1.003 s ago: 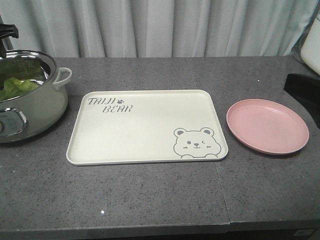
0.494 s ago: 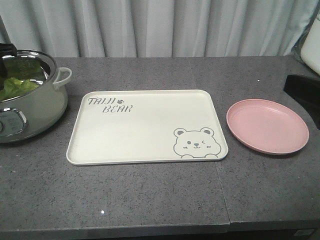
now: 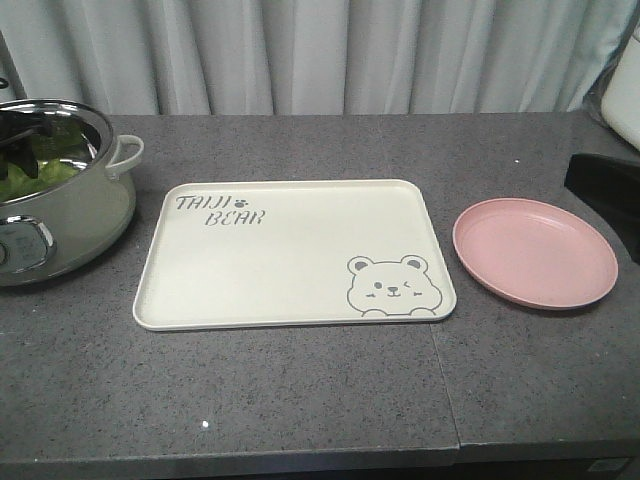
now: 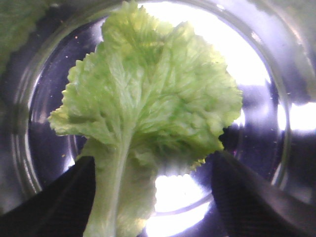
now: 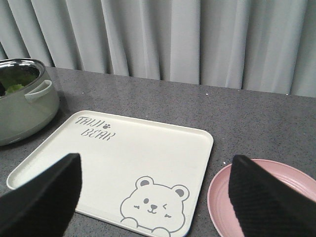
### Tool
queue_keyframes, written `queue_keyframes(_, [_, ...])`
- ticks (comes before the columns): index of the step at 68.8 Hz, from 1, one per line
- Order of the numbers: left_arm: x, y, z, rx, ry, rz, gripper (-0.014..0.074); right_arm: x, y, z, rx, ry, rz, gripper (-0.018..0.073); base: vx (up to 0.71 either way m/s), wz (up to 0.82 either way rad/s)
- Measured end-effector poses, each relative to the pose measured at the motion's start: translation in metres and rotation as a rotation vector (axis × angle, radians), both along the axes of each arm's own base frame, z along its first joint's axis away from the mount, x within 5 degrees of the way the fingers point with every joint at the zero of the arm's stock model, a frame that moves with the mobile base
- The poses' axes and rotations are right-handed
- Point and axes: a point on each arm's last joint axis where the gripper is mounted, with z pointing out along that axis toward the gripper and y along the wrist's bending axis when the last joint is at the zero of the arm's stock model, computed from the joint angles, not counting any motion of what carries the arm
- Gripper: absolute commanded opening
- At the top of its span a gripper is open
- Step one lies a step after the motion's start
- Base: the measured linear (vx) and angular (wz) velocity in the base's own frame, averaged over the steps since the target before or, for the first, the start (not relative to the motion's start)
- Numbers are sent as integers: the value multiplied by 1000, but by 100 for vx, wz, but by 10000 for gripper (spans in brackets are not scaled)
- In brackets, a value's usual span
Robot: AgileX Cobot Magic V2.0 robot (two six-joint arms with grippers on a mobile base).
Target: Transfer vegetables to tray and serve
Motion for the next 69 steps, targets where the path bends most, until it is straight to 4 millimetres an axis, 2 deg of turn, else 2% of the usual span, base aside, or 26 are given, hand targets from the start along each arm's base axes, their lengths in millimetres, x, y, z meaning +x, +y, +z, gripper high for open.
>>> queue_keyframes(35, [2,0,-5,1,10,-15,490,4,0,-3,-1,19,3,582,0,0])
queue_keyframes(41, [5,-1,-10,-12,18,-17,490,5,0,-3,-1,22,3,582,0,0])
queue_keyframes(53, [6,-3,-34,-6,85,-34,490,5,0,-3,-1,24,3,582,0,0])
queue_keyframes(69, [6,-5,-47,15,101,-55,488,5,0,-3,-1,24,3,582,0,0])
